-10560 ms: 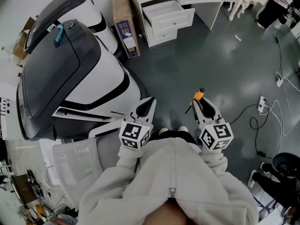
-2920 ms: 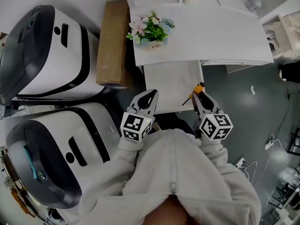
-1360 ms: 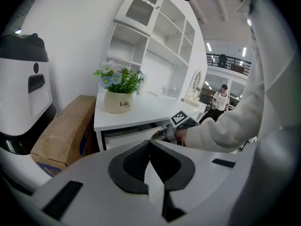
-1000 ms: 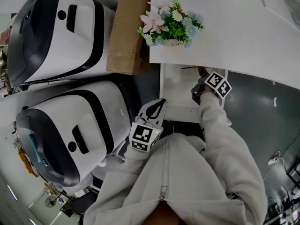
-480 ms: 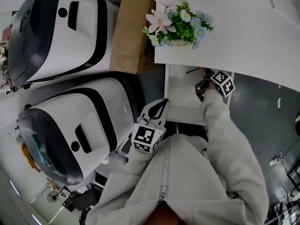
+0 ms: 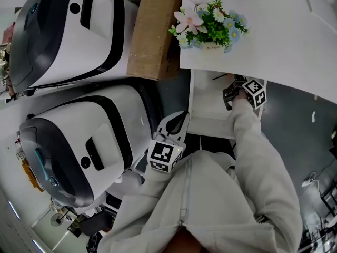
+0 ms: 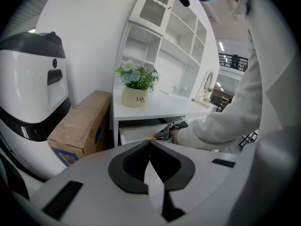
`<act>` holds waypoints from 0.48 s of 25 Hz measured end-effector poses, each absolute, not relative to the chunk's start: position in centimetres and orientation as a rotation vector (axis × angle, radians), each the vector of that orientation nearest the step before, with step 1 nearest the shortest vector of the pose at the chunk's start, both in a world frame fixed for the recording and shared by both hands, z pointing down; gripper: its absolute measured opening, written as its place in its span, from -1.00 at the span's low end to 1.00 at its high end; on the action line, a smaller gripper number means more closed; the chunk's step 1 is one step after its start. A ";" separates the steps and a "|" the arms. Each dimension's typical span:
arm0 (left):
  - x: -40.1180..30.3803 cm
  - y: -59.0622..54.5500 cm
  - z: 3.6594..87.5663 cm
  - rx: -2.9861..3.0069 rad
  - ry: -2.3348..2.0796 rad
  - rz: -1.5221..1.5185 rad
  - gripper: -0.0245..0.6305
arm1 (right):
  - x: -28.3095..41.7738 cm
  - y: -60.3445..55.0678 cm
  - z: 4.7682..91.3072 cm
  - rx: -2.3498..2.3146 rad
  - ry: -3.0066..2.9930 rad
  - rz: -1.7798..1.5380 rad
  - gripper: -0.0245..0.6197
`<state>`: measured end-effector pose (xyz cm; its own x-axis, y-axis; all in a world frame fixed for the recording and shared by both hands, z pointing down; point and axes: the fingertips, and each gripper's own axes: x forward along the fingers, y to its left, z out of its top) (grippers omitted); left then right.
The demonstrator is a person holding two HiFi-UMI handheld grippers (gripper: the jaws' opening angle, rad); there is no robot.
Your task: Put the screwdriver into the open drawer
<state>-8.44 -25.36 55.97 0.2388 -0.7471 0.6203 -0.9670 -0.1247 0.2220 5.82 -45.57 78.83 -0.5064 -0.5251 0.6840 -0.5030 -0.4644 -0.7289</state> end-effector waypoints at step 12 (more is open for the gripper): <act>-7.6 -24.5 53.9 2.035 -1.530 0.464 -0.87 | 7.8 -43.6 75.2 -1.579 1.616 -2.112 -0.60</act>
